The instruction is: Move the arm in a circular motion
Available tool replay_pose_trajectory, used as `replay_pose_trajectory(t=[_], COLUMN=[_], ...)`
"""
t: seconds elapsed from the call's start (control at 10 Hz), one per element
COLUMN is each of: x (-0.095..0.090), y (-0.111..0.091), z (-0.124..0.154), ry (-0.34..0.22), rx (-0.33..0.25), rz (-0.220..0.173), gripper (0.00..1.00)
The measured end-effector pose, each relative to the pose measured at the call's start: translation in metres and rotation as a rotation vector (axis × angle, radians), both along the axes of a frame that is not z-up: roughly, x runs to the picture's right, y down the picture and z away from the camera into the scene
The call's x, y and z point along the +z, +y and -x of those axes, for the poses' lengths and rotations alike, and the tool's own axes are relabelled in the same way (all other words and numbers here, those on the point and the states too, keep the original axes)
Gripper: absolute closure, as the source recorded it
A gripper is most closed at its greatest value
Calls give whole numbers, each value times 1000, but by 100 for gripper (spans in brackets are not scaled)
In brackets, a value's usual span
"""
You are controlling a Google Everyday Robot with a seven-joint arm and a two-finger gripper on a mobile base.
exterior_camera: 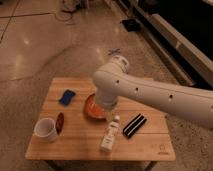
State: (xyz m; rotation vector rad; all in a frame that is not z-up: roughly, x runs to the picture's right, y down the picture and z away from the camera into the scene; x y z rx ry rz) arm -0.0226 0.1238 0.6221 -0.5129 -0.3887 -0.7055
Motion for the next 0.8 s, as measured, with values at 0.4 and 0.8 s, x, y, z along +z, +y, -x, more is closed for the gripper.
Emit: replay_pose_trajectory(t=[0.4,0.8], x=[-1,50], y=[9,-14], z=[-84,-227], ry=[53,290], rx=[107,325], rz=[58,96], gripper=[35,35])
